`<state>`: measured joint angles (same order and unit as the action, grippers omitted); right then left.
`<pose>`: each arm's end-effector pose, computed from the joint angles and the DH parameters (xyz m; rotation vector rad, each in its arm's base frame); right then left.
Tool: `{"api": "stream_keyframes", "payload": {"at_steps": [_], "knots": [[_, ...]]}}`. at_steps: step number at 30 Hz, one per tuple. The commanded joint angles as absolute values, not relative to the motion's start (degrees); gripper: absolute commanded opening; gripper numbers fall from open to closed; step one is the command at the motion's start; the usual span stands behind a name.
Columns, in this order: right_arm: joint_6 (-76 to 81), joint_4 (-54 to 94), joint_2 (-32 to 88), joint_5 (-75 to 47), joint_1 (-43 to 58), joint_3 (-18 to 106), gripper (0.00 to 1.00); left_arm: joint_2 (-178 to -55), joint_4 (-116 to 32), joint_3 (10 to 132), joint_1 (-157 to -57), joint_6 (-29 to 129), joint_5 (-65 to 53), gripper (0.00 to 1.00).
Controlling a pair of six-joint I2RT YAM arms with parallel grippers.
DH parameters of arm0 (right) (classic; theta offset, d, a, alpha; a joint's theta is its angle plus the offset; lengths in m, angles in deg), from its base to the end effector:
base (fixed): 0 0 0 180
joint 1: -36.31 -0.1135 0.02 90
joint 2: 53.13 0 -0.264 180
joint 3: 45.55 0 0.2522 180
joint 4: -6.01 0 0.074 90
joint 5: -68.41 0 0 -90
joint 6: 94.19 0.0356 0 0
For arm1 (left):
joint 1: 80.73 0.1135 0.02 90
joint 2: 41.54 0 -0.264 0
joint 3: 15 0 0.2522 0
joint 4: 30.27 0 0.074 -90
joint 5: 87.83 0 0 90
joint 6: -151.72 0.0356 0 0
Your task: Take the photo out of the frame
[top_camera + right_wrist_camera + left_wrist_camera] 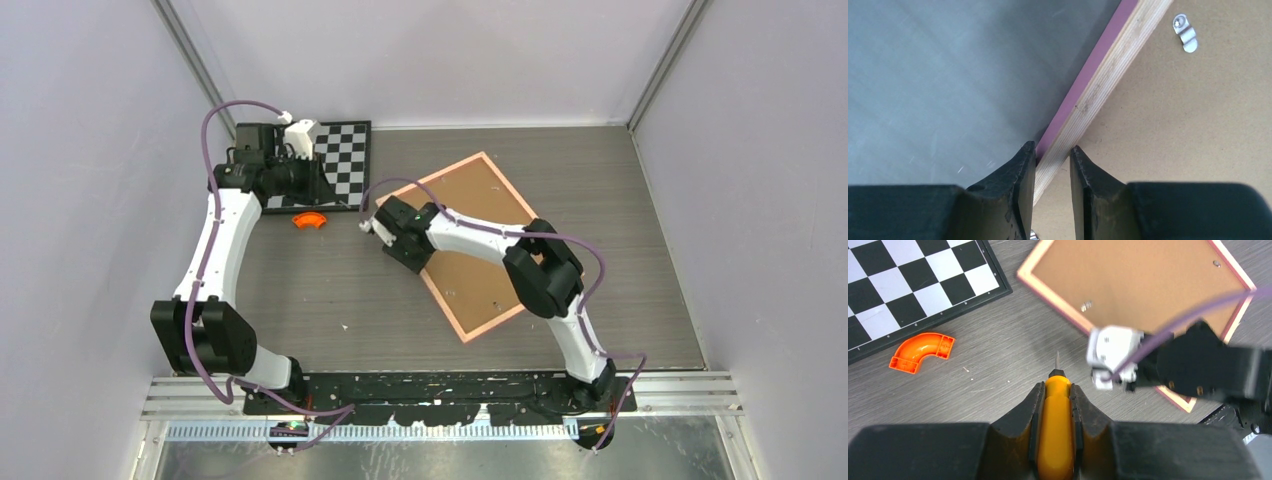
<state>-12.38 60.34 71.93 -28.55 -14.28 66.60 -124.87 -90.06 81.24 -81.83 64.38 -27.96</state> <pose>0.2952 0.3525 0.1724 -1.3096 2.3931 0.0439 0.3064 -0.0238 0.3556 0.3223 2.3079 -0.6112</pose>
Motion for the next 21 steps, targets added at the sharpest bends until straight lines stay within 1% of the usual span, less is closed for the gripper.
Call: {"api": "stream_keyframes", "payload": {"at_steps": [1, 5, 9, 13, 21], "knots": [[-23.78, 66.32, 65.23, -17.84, -19.45, 58.47, 0.20, -124.59, -88.19, 83.94, -81.22, 63.35, -29.89, 0.00], [-30.16, 66.54, 59.44, -16.47, -22.67, 51.04, 0.20, -124.72, -88.11, 83.88, -81.17, 63.31, -29.99, 0.00], [-36.70, 66.67, 54.59, -17.95, -25.34, 44.41, 0.19, -125.34, -87.99, 83.46, -81.17, 63.06, -30.59, 0.00], [-42.40, 66.66, 50.25, -21.34, -27.33, 38.97, 0.19, -125.87, -88.46, 83.02, -81.17, 64.39, -31.56, 0.00], [-50.81, 64.22, 42.27, -31.54, -27.26, 30.07, 0.19, -127.55, -90.32, 82.18, -82.46, 67.35, -32.63, 0.00]]}}
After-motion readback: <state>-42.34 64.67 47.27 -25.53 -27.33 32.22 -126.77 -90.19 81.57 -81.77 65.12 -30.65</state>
